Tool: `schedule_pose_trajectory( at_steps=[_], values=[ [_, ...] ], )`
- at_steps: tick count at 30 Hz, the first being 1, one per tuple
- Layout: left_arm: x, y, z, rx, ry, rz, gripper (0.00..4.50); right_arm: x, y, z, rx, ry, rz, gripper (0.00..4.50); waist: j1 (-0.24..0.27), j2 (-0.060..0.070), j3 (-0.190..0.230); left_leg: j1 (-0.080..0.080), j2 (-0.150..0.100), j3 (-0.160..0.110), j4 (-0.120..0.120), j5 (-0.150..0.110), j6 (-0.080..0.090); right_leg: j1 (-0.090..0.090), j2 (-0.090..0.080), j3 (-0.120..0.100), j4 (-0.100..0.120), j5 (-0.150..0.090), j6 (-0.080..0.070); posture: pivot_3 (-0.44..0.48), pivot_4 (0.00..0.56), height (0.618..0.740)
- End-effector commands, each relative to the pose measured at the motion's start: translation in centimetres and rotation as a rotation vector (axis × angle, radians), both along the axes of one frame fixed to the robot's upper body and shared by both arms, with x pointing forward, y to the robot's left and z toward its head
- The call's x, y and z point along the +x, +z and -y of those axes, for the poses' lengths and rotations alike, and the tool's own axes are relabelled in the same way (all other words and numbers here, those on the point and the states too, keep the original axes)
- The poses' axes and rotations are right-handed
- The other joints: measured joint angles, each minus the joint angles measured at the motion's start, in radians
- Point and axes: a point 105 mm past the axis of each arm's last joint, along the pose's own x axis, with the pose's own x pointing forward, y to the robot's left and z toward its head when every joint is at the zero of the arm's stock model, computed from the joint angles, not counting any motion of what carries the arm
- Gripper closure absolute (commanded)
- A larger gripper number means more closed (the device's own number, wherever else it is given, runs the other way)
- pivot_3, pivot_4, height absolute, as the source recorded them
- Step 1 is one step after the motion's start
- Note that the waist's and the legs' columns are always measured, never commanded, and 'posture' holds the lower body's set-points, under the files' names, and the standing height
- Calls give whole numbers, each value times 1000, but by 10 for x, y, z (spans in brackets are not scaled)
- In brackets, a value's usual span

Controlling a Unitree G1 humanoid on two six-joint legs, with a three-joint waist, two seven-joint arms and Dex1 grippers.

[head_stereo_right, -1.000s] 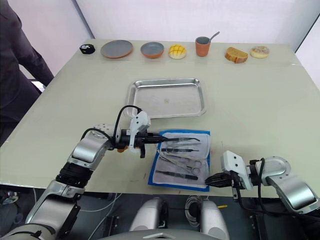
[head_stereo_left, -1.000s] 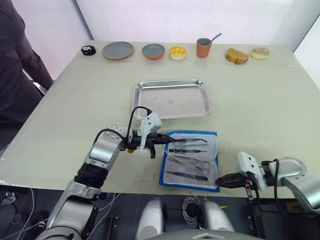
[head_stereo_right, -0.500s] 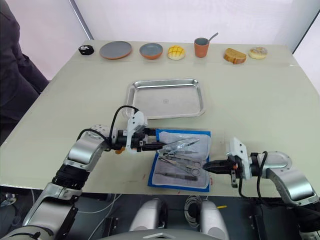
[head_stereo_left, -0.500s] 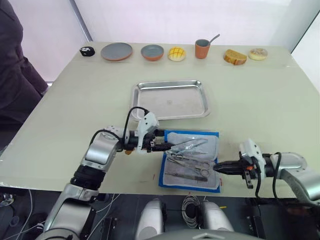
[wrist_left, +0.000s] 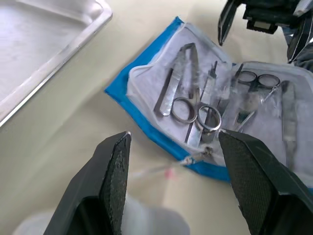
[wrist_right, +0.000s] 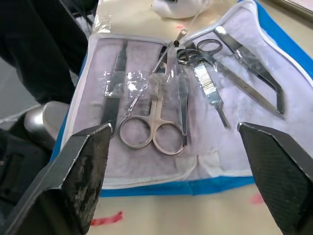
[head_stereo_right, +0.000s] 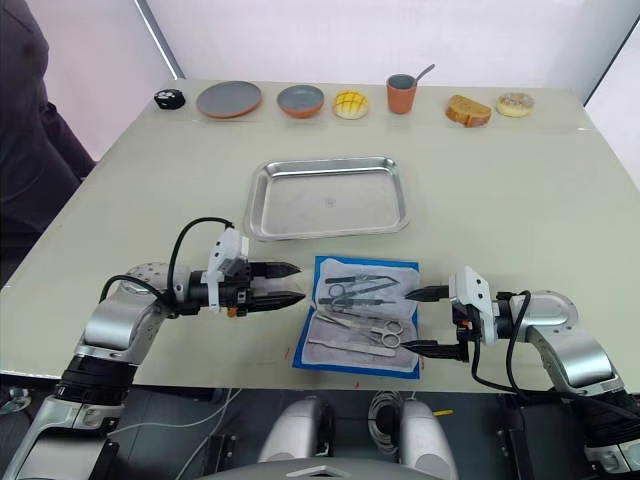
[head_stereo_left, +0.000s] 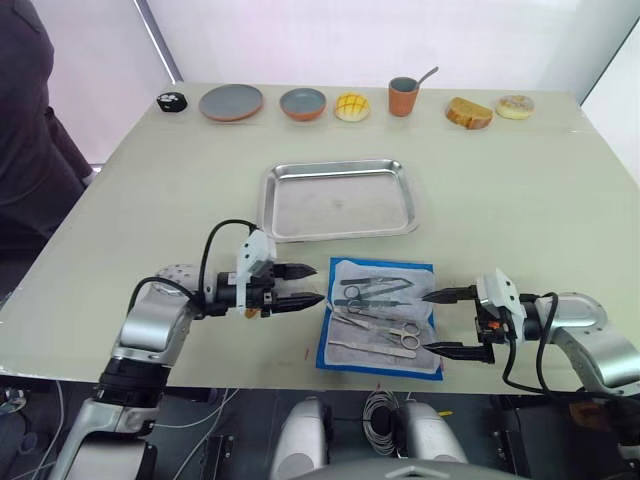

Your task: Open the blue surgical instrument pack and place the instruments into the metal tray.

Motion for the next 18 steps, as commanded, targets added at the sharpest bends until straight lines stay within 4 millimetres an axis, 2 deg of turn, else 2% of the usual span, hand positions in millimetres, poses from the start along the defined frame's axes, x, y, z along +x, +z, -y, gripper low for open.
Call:
schedule_pose_trajectory(
  at_steps=[1, 2, 3, 4, 5, 8, 18],
  values=[
    [-19, 33, -13, -86, -71, 67, 1448, 2, 1, -1, 8, 13, 33, 91, -2, -1, 0, 0, 0, 0, 0, 0, 0, 0, 0, 0, 0, 0, 0, 0, 150, 740],
    [-24, 37, -17, -91, -80, 64, 961, 3, 0, -1, 7, 13, 34, 0, -2, -1, 1, 0, 0, 0, 0, 0, 0, 0, 0, 0, 0, 0, 0, 0, 150, 740],
    [-28, 40, -21, -90, -87, 60, 840, 4, 0, -1, 5, 14, 35, 0, 2, -1, 1, 0, 0, 0, 0, 0, 0, 0, 0, 0, 0, 0, 0, 0, 150, 740],
    [-32, 43, -25, -87, -96, 52, 179, 4, -1, 0, 3, 15, 36, 0, 2, -1, 1, 0, 0, 1, 0, 0, 0, 0, 0, 0, 0, 0, 0, 0, 150, 740],
    [-39, 48, -30, -82, -108, 42, 79, 6, -5, 0, -4, 14, 34, 0, 3, -1, 1, 0, 0, 1, 0, 0, 0, 0, 0, 0, 0, 0, 0, 0, 150, 740],
    [-52, 53, -36, -55, -146, 4, 79, 9, -16, 3, -27, 4, 24, 0, -3, -4, 3, 0, 1, 1, 0, 0, 0, 0, 0, 0, 0, 0, 0, 0, 150, 740],
    [-47, 51, -33, -101, -122, 28, 79, 7, -54, 10, -45, -31, -5, 0, -3, -6, 3, 1, 1, 1, 0, 0, 0, 0, 0, 0, 0, 0, 0, 0, 150, 740]
  ],
)
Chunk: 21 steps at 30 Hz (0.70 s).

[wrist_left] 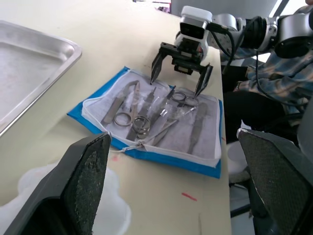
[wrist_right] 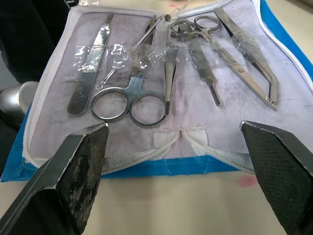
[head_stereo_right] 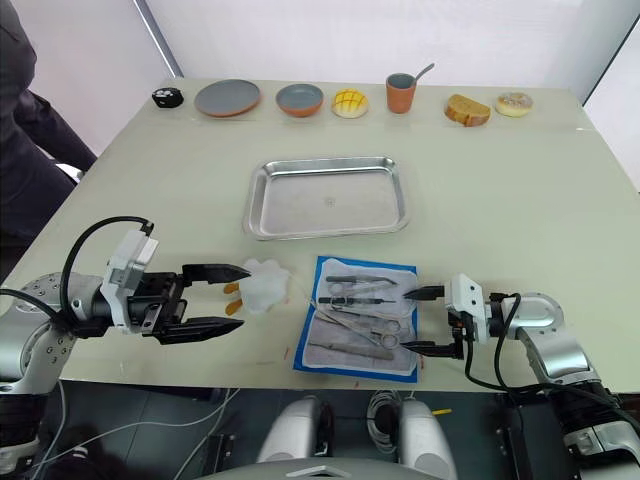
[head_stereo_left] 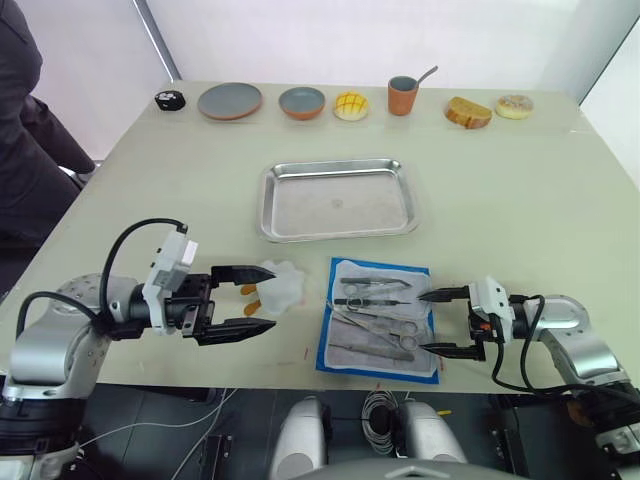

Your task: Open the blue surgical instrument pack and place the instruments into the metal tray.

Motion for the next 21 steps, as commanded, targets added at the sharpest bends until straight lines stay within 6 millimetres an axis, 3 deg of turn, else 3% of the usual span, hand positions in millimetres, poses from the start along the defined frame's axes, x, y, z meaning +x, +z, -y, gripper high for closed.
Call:
schedule_pose_trajectory(
  at_steps=[1, 7, 12, 19, 21],
  values=[
    [1, 10, 0, -20, -16, 41, 79, -6, -28, 4, -30, -34, -82, 0, -3, -3, -2, 0, 0, 0, 0, 0, 0, 0, 0, 0, 0, 0, 0, 0, 150, 740],
    [1, 8, 1, -12, -36, 88, 79, -8, -42, 1, -5, -31, -106, 0, -14, -12, -7, 6, 0, 0, -2, 0, 0, 5, 0, 0, 0, -1, -1, 0, 150, 740],
    [4, 9, 0, -11, -47, 86, 79, -7, -47, -4, 16, -28, -109, 0, -18, -21, -12, 23, 0, 2, -11, 0, 0, 17, 0, 1, -2, -3, -5, 0, 150, 740],
    [33, 3, 18, 69, 9, 205, 79, -11, -57, -8, 18, -16, -126, 0, -20, -29, -18, 33, 1, 1, -16, 0, 0, 25, 0, 3, -3, -4, -6, 0, 150, 740],
    [37, -5, 29, 115, -26, 149, 79, -11, -58, -9, 19, -16, -126, 0, -22, -31, -19, 33, 1, 1, -16, 0, 0, 25, 0, 3, -3, -4, -7, 0, 150, 740]
  ],
)
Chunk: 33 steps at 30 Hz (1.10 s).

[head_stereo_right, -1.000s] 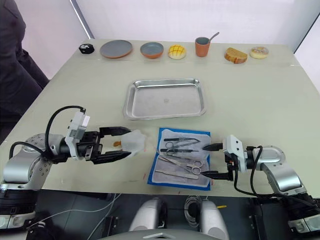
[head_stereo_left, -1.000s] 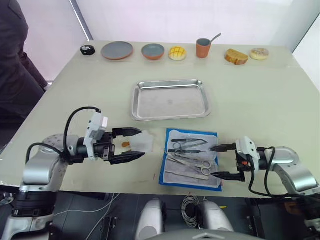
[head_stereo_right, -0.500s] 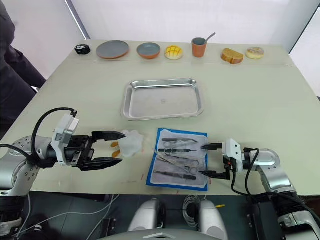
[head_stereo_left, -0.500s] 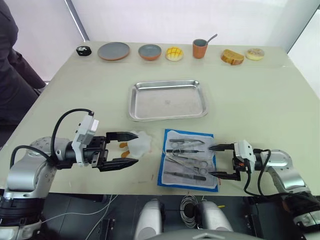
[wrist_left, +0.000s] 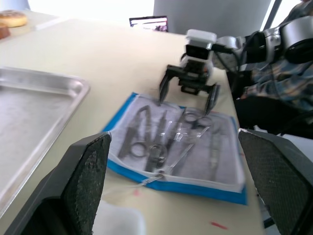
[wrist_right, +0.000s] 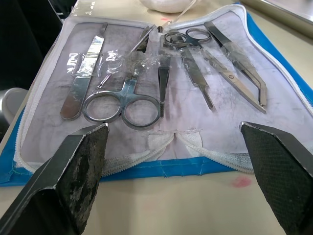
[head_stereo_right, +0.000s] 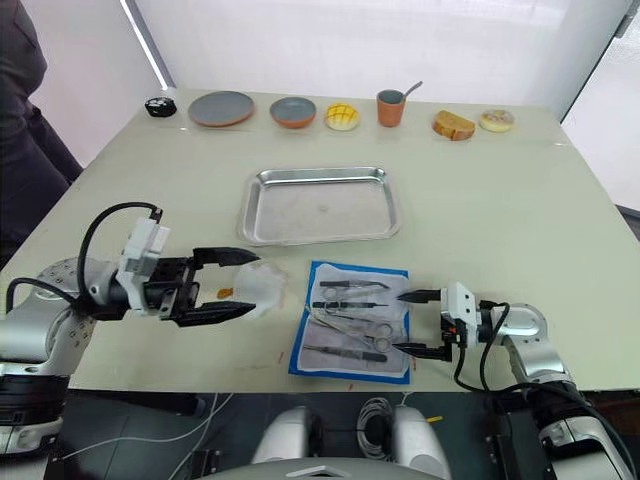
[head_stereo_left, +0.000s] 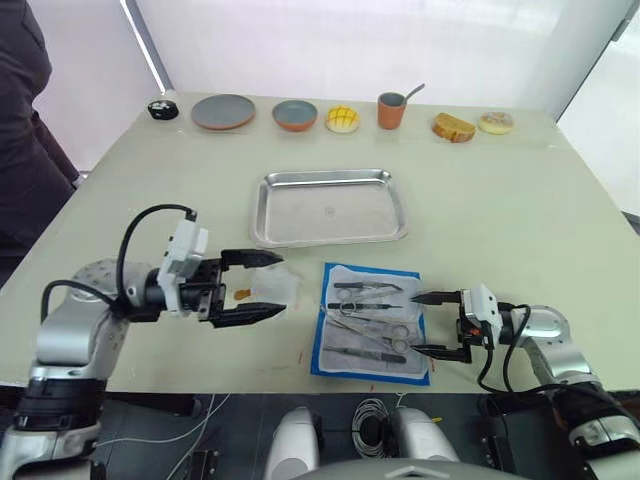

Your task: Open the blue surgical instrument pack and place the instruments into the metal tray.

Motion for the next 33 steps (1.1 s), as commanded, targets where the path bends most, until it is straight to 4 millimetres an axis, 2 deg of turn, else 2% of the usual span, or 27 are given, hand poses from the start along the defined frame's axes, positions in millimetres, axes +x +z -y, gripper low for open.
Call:
schedule_pose_trajectory(
  at_steps=[1, 5, 6, 8, 9, 10, 16, 28, 29, 31, 33],
  values=[
    [13, -9, 18, 107, -7, 9, 79, -13, -35, 2, -81, -10, -131, 0, -1, -1, -1, 0, 0, 0, 0, 0, 0, 0, 0, 0, 0, 0, 0, 0, 150, 740],
    [26, -15, 39, 149, -47, -38, 79, -12, -35, 1, -84, -11, -126, 0, -3, -2, -1, 0, 0, 1, 0, 0, 0, 1, 1, 0, 0, 0, 0, 0, 150, 740],
    [29, -16, 44, 146, -66, -41, 484, -12, -35, 0, -86, -10, -125, 0, -3, -2, -1, 1, 0, 1, 0, 0, 0, 1, 1, 0, 0, 0, 0, 0, 150, 740],
    [36, -21, 52, 175, -86, 0, 954, -12, -34, 0, -84, -11, -122, 0, -4, -2, -2, 1, 0, 2, 0, 0, 0, 1, 2, 1, 0, 0, 0, 0, 150, 740],
    [40, -23, 56, 184, -84, 20, 1516, -12, -33, 0, -84, -10, -121, 0, -5, -3, -2, 1, 0, 2, 0, 0, 0, 1, 2, 1, 0, 0, 0, 0, 150, 740],
    [43, -24, 59, 185, -80, 29, 1855, -12, -33, 0, -84, -10, -119, 0, -6, -3, -2, 1, 0, 2, 0, 0, 0, 1, 2, 2, 0, 0, 0, 0, 150, 740],
    [58, -37, 81, 219, -98, 65, 1855, -10, -31, 1, -93, -19, -103, 0, -3, -7, -4, 1, 0, 1, 0, 0, 0, 1, 2, 1, 0, 0, 0, 0, 150, 740],
    [60, -50, 89, 278, -142, 81, 1855, -8, -27, -1, -84, -38, -92, 0, -4, -6, -4, 1, 0, -1, 0, 0, 0, 1, 1, 2, 0, 0, 0, 0, 150, 740],
    [60, -50, 89, 279, -141, 83, 2400, -9, -27, -1, -85, -39, -93, 0, -4, -6, -4, 1, 0, -1, 0, 0, 0, 1, 1, 2, 0, 0, 0, 0, 150, 740],
    [60, -51, 89, 279, -140, 85, 3058, -9, -27, -1, -85, -40, -93, 0, -5, -5, -4, 1, 0, -1, 0, 0, 0, 0, 1, 3, 0, 0, 0, 0, 150, 740],
    [60, -53, 89, 286, -139, 88, 3058, -8, -26, -1, -85, -41, -93, 0, -4, -5, -3, 1, 0, -1, 0, 0, 0, 0, 1, 3, 0, 0, 0, 0, 150, 740]
  ],
)
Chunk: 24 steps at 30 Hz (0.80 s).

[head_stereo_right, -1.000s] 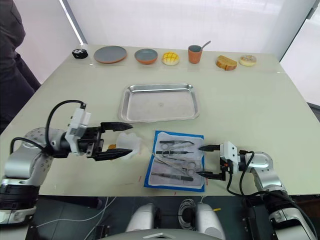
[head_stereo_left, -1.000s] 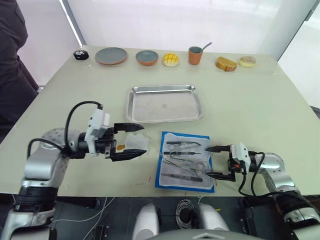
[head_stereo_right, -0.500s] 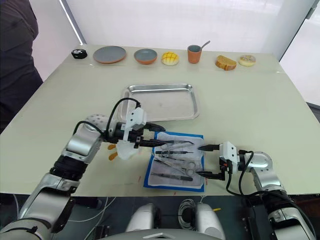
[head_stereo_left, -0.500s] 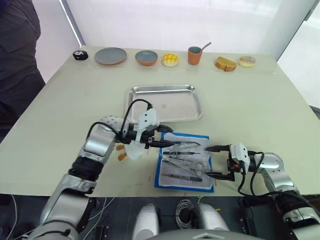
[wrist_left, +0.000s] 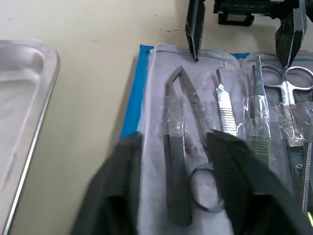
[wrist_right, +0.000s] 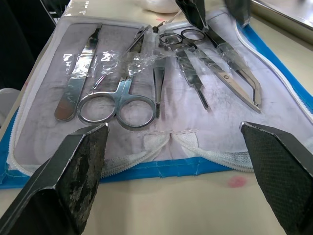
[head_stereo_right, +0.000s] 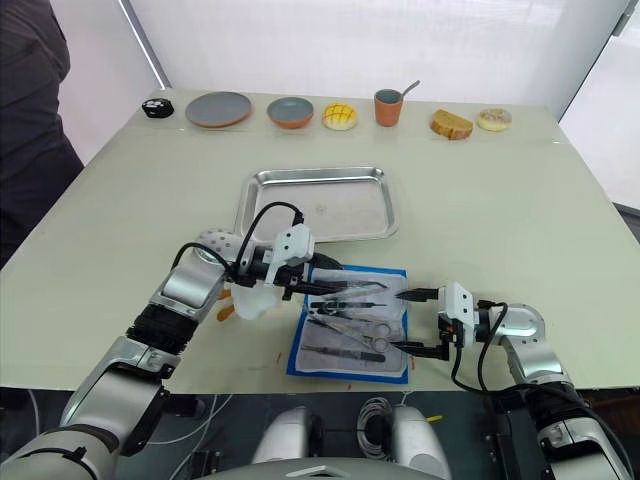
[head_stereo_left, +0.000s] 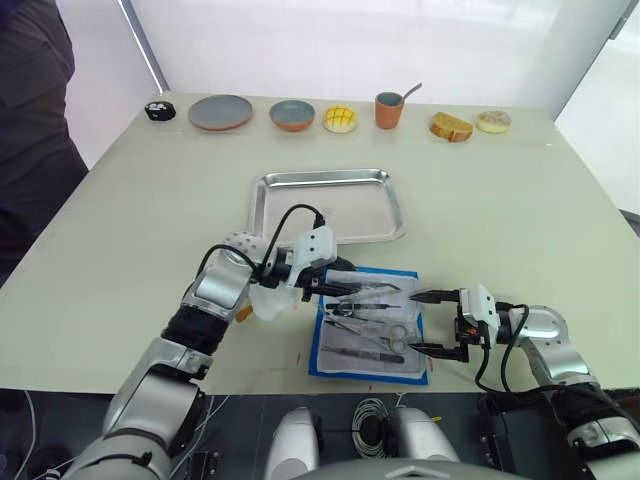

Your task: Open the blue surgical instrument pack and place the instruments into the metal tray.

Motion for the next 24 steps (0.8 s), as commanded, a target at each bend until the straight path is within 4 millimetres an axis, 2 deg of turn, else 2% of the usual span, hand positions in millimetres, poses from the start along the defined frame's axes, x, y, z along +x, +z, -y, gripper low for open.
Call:
schedule_pose_trajectory(
  at_steps=[1, 16, 24],
  values=[
    [3, 7, 1, -3, -12, 41, 3058, -9, -29, 2, -77, -24, -112, 0, 0, 0, 0, 0, 0, 0, 0, 0, 0, 0, 0, 0, 0, 0, 0, 0, 150, 740],
    [8, -10, -1, 80, 14, 57, 3058, -9, -28, 0, -73, -21, -113, 0, 0, 1, 1, 0, 0, 0, 0, 0, 0, 0, 0, 0, 0, 0, 0, 0, 150, 740],
    [10, -16, 5, 118, 10, 40, 3058, -12, -28, -1, -69, -22, -118, 0, 0, 2, 1, 0, 0, 0, -1, 0, 0, 0, 0, 0, 0, 0, 0, 0, 150, 740]
  ],
)
